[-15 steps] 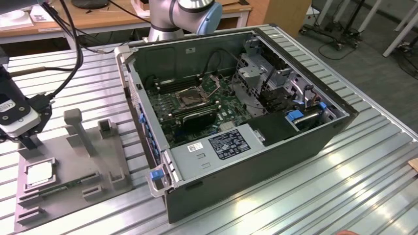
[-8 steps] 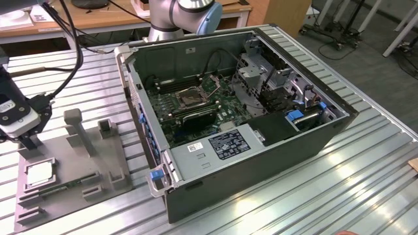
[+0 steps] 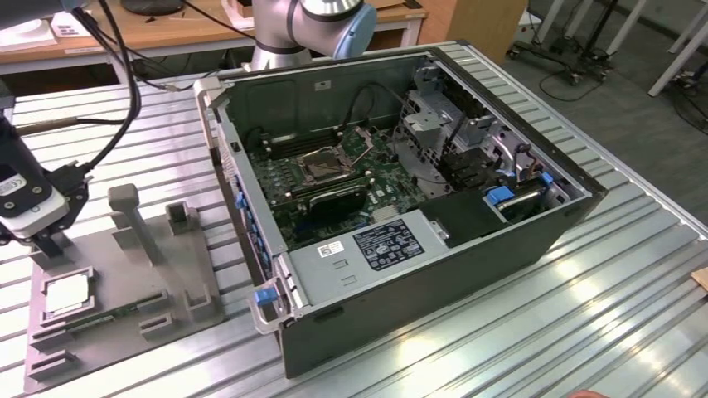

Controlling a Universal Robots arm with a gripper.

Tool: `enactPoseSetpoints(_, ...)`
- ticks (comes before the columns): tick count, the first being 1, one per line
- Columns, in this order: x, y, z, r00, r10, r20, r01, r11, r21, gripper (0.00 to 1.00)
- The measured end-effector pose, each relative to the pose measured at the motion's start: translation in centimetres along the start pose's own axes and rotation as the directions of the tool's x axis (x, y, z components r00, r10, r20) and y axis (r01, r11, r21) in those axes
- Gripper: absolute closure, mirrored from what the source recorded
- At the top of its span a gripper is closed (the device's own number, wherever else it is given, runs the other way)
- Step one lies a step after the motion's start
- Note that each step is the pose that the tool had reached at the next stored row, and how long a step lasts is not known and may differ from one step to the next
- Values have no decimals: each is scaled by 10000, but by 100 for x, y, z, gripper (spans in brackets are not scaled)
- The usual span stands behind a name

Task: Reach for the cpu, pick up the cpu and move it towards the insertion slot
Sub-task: 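Reach for the cpu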

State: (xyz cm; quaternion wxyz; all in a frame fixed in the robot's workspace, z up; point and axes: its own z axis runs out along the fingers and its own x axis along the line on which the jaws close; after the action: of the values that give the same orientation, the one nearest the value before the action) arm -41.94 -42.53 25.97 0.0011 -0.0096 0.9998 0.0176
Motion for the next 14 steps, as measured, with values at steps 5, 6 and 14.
enactPoseSetpoints(5,6,-30,36,10000,0,0,0,10000,0,90)
enactPoseSetpoints(6,7,-34,42,10000,1,-1,-1,10000,0,90)
enactPoseSetpoints(14,9,-42,55,10000,0,0,0,10000,1,90)
